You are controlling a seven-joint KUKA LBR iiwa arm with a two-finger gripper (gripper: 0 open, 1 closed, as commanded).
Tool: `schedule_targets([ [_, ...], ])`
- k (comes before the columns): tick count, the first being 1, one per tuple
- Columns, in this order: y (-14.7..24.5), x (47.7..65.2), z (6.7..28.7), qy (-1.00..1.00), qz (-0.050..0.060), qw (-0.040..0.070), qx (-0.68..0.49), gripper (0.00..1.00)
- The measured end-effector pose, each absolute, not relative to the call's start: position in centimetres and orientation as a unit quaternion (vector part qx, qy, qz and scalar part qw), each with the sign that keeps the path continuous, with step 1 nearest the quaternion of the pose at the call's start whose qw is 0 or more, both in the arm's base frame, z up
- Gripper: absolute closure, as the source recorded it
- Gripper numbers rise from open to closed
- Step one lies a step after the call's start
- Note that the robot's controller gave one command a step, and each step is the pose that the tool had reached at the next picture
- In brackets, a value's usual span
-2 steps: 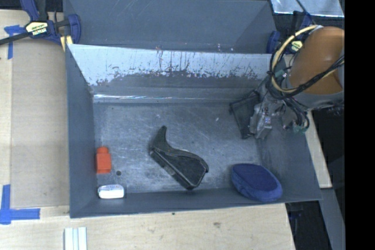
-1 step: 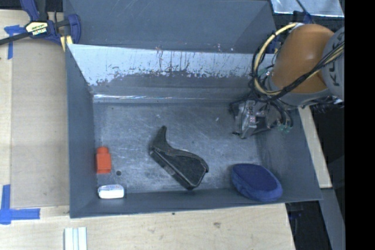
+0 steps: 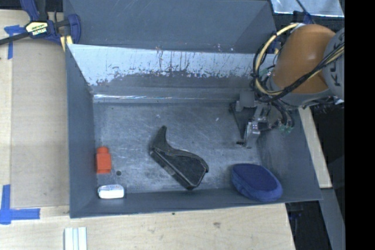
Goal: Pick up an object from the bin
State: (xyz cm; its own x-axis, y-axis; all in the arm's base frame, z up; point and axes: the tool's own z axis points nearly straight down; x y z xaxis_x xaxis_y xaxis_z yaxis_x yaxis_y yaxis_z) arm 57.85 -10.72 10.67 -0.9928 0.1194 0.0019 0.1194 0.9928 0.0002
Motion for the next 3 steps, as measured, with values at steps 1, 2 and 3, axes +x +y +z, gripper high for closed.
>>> schedule_targets([
  [1,-15.9,56.3,8.6,-0.998,0.0,0.002,0.065,0.0],
  [2,-15.7,56.4,8.6,-0.998,0.0,0.001,0.066,1.0],
  [3,-13.0,51.3,22.2,-0.997,0.002,-0.005,0.083,1.0],
])
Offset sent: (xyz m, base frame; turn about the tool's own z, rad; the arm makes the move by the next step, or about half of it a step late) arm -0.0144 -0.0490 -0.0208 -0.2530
